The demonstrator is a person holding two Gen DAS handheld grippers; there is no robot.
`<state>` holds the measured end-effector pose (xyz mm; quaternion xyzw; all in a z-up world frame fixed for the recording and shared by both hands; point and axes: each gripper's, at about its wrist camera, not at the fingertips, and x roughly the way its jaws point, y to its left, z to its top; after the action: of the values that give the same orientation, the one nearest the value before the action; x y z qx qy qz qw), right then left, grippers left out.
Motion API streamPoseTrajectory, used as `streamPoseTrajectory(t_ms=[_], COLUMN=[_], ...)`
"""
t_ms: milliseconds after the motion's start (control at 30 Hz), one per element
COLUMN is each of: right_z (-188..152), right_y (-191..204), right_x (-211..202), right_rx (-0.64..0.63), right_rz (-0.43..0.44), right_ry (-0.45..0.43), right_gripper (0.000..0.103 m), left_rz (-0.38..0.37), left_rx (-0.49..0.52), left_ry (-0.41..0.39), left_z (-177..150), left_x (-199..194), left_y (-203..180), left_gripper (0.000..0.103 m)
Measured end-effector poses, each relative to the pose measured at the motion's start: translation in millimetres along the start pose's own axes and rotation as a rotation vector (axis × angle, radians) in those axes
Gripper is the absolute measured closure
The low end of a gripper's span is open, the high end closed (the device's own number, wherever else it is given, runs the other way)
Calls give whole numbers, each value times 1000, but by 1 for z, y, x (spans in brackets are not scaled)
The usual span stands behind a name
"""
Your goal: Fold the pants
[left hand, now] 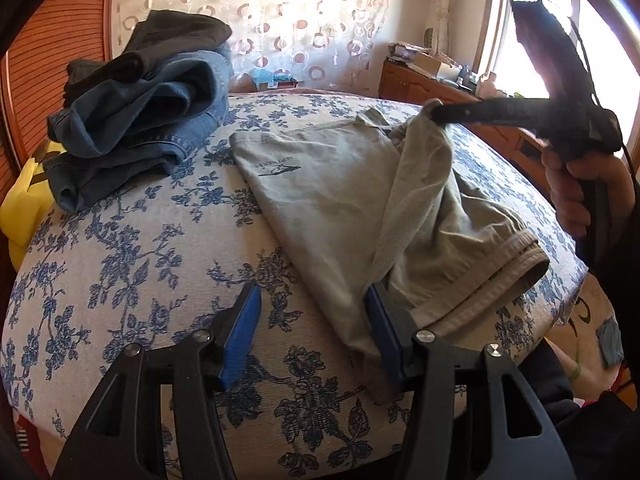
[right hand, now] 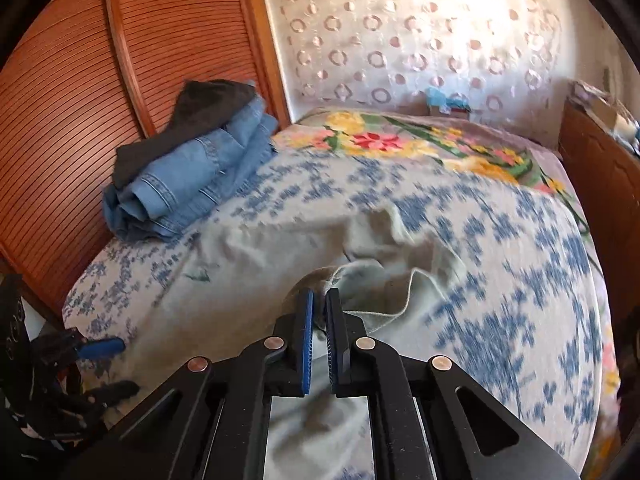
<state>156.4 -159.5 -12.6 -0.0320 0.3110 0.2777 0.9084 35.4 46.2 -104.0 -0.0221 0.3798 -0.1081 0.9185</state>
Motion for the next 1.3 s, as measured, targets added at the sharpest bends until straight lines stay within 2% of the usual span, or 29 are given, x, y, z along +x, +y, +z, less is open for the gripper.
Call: streamPoseTrajectory(t_ms=[233, 500, 567, 700, 1033, 1300], right_z=[23, 35, 40, 53, 74, 71], right_y=[31, 48, 53, 67, 92, 96], right_x=[24, 53, 59, 71, 84, 97], right_rx=[-84, -110, -120, -145, -185, -199], right_rz=[37, 67, 72, 88, 147, 123], right_ry=[-2, 29, 40, 42, 13, 45], right_gripper=[97, 97, 97, 97, 97, 94], left_rz=[19, 21, 26, 26, 56, 57], left_rx=[-32, -54, -60, -94, -95, -77], left_ry=[-11, -3, -6, -29, -45, -42], left_z=[-2, -6, -6, -7, -8, -11], left_x=[-10, -10, -10, -16, -28, -30], left_y=[14, 25, 29, 37, 47, 43], left_gripper=[47, 45, 35, 23, 22, 22])
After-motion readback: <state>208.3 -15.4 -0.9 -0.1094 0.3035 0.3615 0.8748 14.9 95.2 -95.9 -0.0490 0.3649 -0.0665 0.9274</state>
